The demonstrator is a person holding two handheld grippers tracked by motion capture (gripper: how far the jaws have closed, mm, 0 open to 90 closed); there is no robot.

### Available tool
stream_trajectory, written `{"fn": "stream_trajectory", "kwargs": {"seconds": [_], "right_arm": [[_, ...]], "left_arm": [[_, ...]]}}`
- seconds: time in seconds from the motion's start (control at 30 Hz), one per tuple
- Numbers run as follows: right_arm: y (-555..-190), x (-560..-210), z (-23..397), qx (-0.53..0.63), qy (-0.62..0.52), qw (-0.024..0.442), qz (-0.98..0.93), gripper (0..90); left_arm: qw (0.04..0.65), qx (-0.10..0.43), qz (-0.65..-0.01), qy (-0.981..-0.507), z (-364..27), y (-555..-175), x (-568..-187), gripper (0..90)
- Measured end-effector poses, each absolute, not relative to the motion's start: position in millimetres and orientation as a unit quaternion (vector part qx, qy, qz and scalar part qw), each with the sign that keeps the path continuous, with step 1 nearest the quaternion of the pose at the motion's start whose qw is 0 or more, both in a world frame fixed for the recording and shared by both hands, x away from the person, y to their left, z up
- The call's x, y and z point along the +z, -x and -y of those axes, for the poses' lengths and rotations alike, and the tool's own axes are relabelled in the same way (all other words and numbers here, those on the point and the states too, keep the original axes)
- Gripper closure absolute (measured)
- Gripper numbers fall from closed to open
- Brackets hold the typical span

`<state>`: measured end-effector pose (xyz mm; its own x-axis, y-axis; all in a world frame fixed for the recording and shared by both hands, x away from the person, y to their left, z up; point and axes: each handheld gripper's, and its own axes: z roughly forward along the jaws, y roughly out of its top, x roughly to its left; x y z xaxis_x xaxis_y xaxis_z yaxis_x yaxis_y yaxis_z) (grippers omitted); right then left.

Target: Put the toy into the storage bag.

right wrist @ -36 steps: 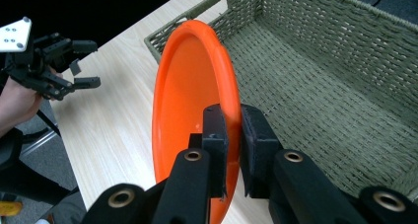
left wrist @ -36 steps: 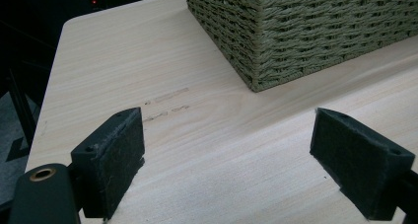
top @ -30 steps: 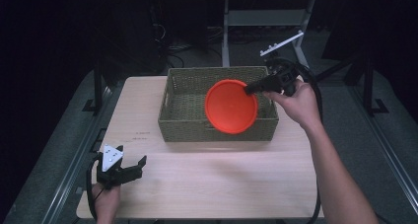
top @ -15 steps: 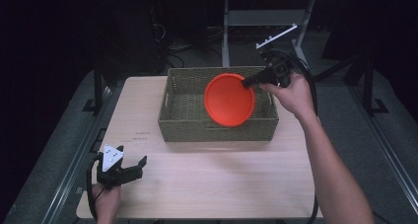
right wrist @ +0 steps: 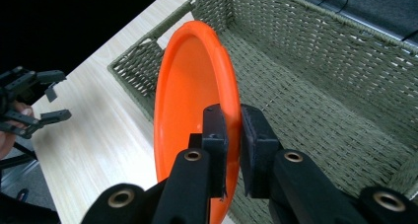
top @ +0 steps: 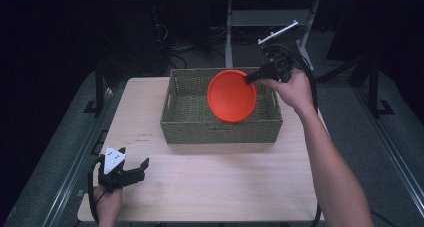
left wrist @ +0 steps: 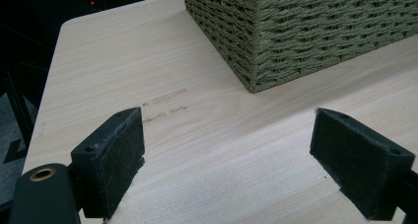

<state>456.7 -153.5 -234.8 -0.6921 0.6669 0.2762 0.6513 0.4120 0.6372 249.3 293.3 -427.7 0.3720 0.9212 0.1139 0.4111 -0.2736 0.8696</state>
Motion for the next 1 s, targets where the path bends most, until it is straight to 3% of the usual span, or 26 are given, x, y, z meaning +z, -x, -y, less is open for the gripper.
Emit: {"fn": "stream_trajectory", "kwargs": {"seconds": [1.0], "right_arm": [[-494.5,-265.0,153.6,0.344,-0.454,0.03,-0.821,82.1]], "left_arm": [[0.394,0.324,-0.459,-0.728,-293.9,-248.9,-427.6,12.8]]}}
